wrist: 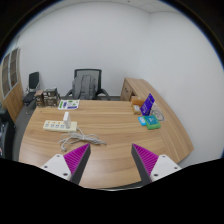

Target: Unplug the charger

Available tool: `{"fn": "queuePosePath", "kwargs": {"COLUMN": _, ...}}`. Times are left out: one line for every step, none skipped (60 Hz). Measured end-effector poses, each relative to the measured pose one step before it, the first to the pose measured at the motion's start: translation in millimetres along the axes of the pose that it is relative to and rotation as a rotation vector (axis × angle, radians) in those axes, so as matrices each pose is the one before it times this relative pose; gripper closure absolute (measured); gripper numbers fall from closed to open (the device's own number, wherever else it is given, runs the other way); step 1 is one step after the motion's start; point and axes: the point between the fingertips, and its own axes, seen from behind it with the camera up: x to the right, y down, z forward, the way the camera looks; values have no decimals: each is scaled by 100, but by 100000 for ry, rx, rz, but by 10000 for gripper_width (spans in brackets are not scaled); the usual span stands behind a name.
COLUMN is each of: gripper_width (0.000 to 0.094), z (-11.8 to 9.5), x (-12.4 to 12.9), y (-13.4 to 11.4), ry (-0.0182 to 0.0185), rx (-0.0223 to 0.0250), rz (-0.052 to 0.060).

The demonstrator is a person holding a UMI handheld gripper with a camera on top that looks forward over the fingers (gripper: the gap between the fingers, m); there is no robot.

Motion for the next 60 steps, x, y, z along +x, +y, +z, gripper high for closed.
{"fn": "queuePosePath", "kwargs": {"gripper_width": 76, "z": 15, "x": 55, "y": 66, "ry": 241, "rx": -120, "rz": 213}}
{"fn": "queuePosePath", "kwargs": {"gripper_width": 75, "z": 33, "x": 44, "y": 101, "ry": 175, "rx": -163, "rz": 254}}
{"fn": "queuePosePath", "kwargs": {"gripper_width": 75, "z": 40, "x": 46, "y": 115, "ry": 158, "rx": -218, "rz": 289}}
{"fn": "queuePosePath", "kwargs": {"gripper_width": 72, "z": 61, "x": 46, "y": 174, "ry": 180, "rx": -275, "rz": 271}}
{"fn": "queuePosePath", "kwargs": {"gripper_width": 72, "z": 108, "x": 57, "y": 164, "ry": 197, "rx": -256, "rz": 264}}
{"fn": "queuePosePath", "kwargs": {"gripper_width": 75, "z": 126, "x": 38, "y": 163, "ry": 199, "rx": -308, "rz": 261}}
{"fn": "queuePosePath", "kwargs": {"gripper_width": 73, "z": 125, "x": 35, "y": 203, "ry": 188, "rx": -286, "rz": 251}}
{"fn": "queuePosePath", "kwargs": {"gripper_width": 74, "z": 119, "x": 28, "y": 283, "ry": 318, "rx": -151, "rz": 204}}
{"fn": "queuePosePath", "kwargs": {"gripper_width": 75, "z": 216, "x": 108, "y": 279, "ry": 241, "rx": -346, "rz": 270}}
{"fn": "queuePosePath", "kwargs": {"gripper_width": 74, "z": 169, "x": 38, "y": 278, "ry": 295, "rx": -399, "rz": 236}}
{"fn": "queuePosePath", "kwargs": {"gripper_width": 72, "z": 155, "x": 38, "y": 284, "ry": 267, "rx": -347, "rz": 225}}
{"fn": "queuePosePath", "kwargs": {"gripper_width": 73, "z": 160, "x": -16, "y": 300, "ry": 233, "rx": -304, "rz": 145}}
{"fn": "queuePosePath", "kwargs": {"gripper_width": 73, "z": 196, "x": -31, "y": 308, "ry": 262, "rx": -275, "rz": 100}}
{"fn": "queuePosePath", "kwargs": {"gripper_width": 74, "z": 158, "x": 104, "y": 345, "ry": 47, "rx": -393, "rz": 121}}
{"fn": "queuePosePath", "kwargs": {"gripper_width": 73, "z": 186, "x": -189, "y": 380, "ry": 421, "rx": -248, "rz": -72}}
{"fn": "queuePosePath", "kwargs": {"gripper_width": 74, "z": 194, "x": 103, "y": 393, "ry": 36, "rx": -392, "rz": 30}}
{"fn": "queuePosePath", "kwargs": {"gripper_width": 74, "z": 189, "x": -97, "y": 409, "ry": 163, "rx": -293, "rz": -86}}
{"fn": "queuePosePath", "kwargs": {"gripper_width": 72, "z": 204, "x": -116, "y": 419, "ry": 177, "rx": -306, "rz": -62}}
{"fn": "queuePosePath", "kwargs": {"gripper_width": 72, "z": 237, "x": -124, "y": 488, "ry": 190, "rx": -301, "rz": -31}}
{"fn": "queuePosePath", "kwargs": {"gripper_width": 72, "z": 237, "x": -161, "y": 491, "ry": 189, "rx": -302, "rz": 3}}
{"fn": "queuePosePath", "kwargs": {"gripper_width": 72, "z": 228, "x": -264, "y": 504, "ry": 121, "rx": -318, "rz": -19}}
{"fn": "queuePosePath", "kwargs": {"gripper_width": 72, "z": 256, "x": -327, "y": 539, "ry": -16, "rx": -342, "rz": -66}}
{"fn": "queuePosePath", "kwargs": {"gripper_width": 73, "z": 272, "x": -410, "y": 532, "ry": -208, "rx": -364, "rz": -181}}
{"fn": "queuePosePath", "kwargs": {"gripper_width": 74, "z": 306, "x": -489, "y": 561, "ry": -377, "rx": -466, "rz": -253}}
{"fn": "queuePosePath", "kwargs": {"gripper_width": 75, "z": 326, "x": -549, "y": 490, "ry": -469, "rx": -340, "rz": -260}}
{"fn": "queuePosePath", "kwargs": {"gripper_width": 76, "z": 341, "x": -574, "y": 417, "ry": -488, "rx": -46, "rz": -125}}
{"fn": "queuePosePath", "kwargs": {"gripper_width": 77, "z": 369, "x": -568, "y": 362, "ry": -441, "rx": 112, "rz": -87}}
{"fn": "queuePosePath", "kwargs": {"gripper_width": 80, "z": 407, "x": -598, "y": 401, "ry": -420, "rx": 58, "rz": -153}}
{"fn": "queuePosePath", "kwargs": {"gripper_width": 80, "z": 446, "x": -677, "y": 412, "ry": -430, "rx": -114, "rz": -304}}
{"fn": "queuePosePath", "kwargs": {"gripper_width": 82, "z": 434, "x": -704, "y": 426, "ry": -550, "rx": -345, "rz": -356}}
{"fn": "queuePosePath", "kwargs": {"gripper_width": 82, "z": 469, "x": -743, "y": 415, "ry": -615, "rx": -563, "rz": -298}}
{"fn": "queuePosePath", "kwargs": {"gripper_width": 80, "z": 511, "x": -776, "y": 346, "ry": -680, "rx": -547, "rz": -137}}
{"fn": "queuePosePath", "kwargs": {"gripper_width": 80, "z": 511, "x": -829, "y": 221, "ry": -743, "rx": -367, "rz": 32}}
{"fn": "queuePosePath", "kwargs": {"gripper_width": 79, "z": 507, "x": -876, "y": 111, "ry": -909, "rx": -118, "rz": 238}}
{"fn": "queuePosePath", "kwargs": {"gripper_width": 79, "z": 526, "x": -951, "y": 19, "ry": -1069, "rx": 113, "rz": 230}}
{"fn": "queuePosePath", "kwargs": {"gripper_width": 78, "z": 544, "x": -972, "y": -38, "ry": -1218, "rx": 262, "rz": 271}}
{"fn": "queuePosePath", "kwargs": {"gripper_width": 78, "z": 597, "x": -953, "y": -126, "ry": -1320, "rx": 439, "rz": 249}}
{"fn": "queuePosePath", "kwargs": {"gripper_width": 76, "z": 591, "x": -939, "y": -158, "ry": -1283, "rx": 674, "rz": 270}}
{"fn": "queuePosePath", "kwargs": {"gripper_width": 77, "z": 670, "x": -921, "y": -260, "ry": -1288, "rx": 855, "rz": 270}}
{"fn": "queuePosePath", "kwargs": {"gripper_width": 78, "z": 691, "x": -880, "y": -315, "ry": -1127, "rx": 974, "rz": 182}}
{"fn": "queuePosePath", "kwargs": {"gripper_width": 79, "z": 678, "x": -867, "y": -361, "ry": -958, "rx": 992, "rz": 132}}
{"fn": "queuePosePath", "kwargs": {"gripper_width": 77, "z": 686, "x": -851, "y": -428, "ry": -968, "rx": 1092, "rz": 93}}
{"fn": "queuePosePath", "kwargs": {"gripper_width": 77, "z": 734, "x": -827, "y": -483, "ry": -964, "rx": 1165, "rz": 64}}
{"fn": "queuePosePath", "kwargs": {"gripper_width": 77, "z": 766, "x": -808, "y": -532, "ry": -882, "rx": 1227, "rz": 80}}
{"fn": "queuePosePath", "kwargs": {"gripper_width": 77, "z": 758, "x": -751, "y": -523, "ry": -823, "rx": 1207, "rz": -27}}
{"fn": "queuePosePath", "kwargs": {"gripper_width": 77, "z": 815, "x": -721, "y": -544, "ry": -794, "rx": 1218, "rz": -60}}
{"fn": "queuePosePath", "kwargs": {"gripper_width": 78, "z": 793, "x": -704, "y": -579, "ry": -789, "rx": 1216, "rz": -96}}
{"fn": "queuePosePath", "kwargs": {"gripper_width": 79, "z": 848, "x": -649, "y": -616, "ry": -806, "rx": 1230, "rz": -63}}
{"fn": "queuePosePath", "kwargs": {"gripper_width": 78, "z": 831, "x": -613, "y": -664, "ry": -620, "rx": 1372, "rz": -13}}
{"fn": "queuePosePath", "kwargs": {"gripper_width": 76, "z": 849, "x": -505, "y": -656, "ry": -424, "rx": 1435, "rz": -58}}
{"fn": "queuePosePath", "kwargs": {"gripper_width": 79, "z": 880, "x": -494, "y": -627, "ry": -289, "rx": 1401, "rz": -124}}
{"fn": "queuePosePath", "kwargs": {"gripper_width": 74, "z": 916, "x": -429, "y": -554, "ry": -208, "rx": 1062, "rz": -209}}
{"fn": "queuePosePath", "kwargs": {"gripper_width": 76, "z": 918, "x": -414, "y": -491, "ry": -169, "rx": 647, "rz": -255}}
{"fn": "queuePosePath", "kwargs": {"gripper_width": 79, "z": 875, "x": -393, "y": -435, "ry": -233, "rx": 385, "rz": -379}}
{"fn": "queuePosePath", "kwargs": {"gripper_width": 81, "z": 900, "x": -404, "y": -481, "ry": -269, "rx": 367, "rz": -455}}
{"fn": "queuePosePath", "kwargs": {"gripper_width": 83, "z": 888, "x": -313, "y": -536, "ry": -196, "rx": 587, "rz": -399}}
{"fn": "queuePosePath", "kwargs": {"gripper_width": 86, "z": 890, "x": -250, "y": -563, "ry": -32, "rx": 916, "rz": -290}}
{"fn": "queuePosePath", "kwargs": {"gripper_width": 86, "z": 846, "x": -268, "y": -617, "ry": 157, "rx": 917, "rz": -234}}
{"fn": "queuePosePath", "kwargs": {"gripper_width": 90, "z": 843, "x": -171, "y": -504, "ry": 81, "rx": 766, "rz": -441}}
{"fn": "queuePosePath", "kwargs": {"gripper_width": 97, "z": 852, "x": -161, "y": -389, "ry": 105, "rx": 461, "rz": -612}}
